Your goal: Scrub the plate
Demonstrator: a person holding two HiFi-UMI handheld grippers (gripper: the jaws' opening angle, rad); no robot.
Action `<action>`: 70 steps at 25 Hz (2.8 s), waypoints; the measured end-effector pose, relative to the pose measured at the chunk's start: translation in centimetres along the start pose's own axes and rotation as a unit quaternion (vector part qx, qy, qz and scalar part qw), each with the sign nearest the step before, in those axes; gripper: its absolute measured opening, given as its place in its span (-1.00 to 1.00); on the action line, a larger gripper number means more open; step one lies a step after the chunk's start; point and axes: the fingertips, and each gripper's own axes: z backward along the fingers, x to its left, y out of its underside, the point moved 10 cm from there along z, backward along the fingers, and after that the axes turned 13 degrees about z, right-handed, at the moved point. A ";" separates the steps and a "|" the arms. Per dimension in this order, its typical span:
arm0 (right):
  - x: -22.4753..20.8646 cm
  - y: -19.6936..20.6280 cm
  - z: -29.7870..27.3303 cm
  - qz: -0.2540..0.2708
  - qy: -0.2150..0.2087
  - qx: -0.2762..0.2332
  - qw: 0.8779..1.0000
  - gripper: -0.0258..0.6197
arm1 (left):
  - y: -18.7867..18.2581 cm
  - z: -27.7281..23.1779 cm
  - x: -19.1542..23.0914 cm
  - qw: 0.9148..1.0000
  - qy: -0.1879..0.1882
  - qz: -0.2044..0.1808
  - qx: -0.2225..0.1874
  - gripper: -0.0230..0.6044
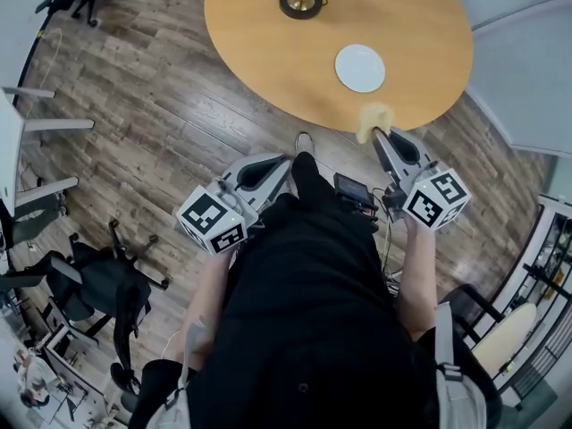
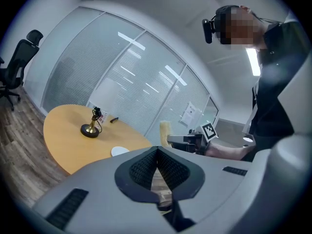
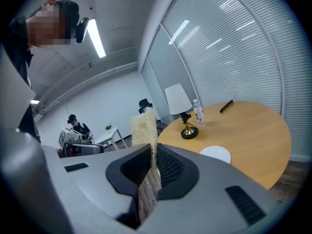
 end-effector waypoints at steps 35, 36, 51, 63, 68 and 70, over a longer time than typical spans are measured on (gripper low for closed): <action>-17.6 8.3 -21.8 0.064 0.014 0.324 0.944 -0.83 | -7.4 -12.3 6.1 0.996 -0.073 0.042 0.028 -0.89; -17.5 8.4 -22.1 0.069 0.014 0.329 0.942 -0.83 | -7.3 -12.3 6.1 0.996 -0.074 0.045 0.029 -0.89; -21.5 7.8 -25.6 0.072 0.044 0.347 0.934 -0.83 | -7.6 -13.0 7.2 0.995 -0.085 0.049 0.026 -0.89; -26.0 6.7 -22.4 0.033 0.118 0.355 0.927 -0.83 | -8.0 -13.2 6.8 0.995 -0.081 0.047 0.022 -0.89; -25.2 6.5 -22.9 0.042 0.111 0.356 0.927 -0.83 | -7.8 -12.9 6.4 0.995 -0.085 0.047 0.022 -0.89; -24.5 6.5 -23.2 0.053 0.107 0.356 0.927 -0.83 | -7.6 -12.6 6.3 0.995 -0.088 0.047 0.021 -0.89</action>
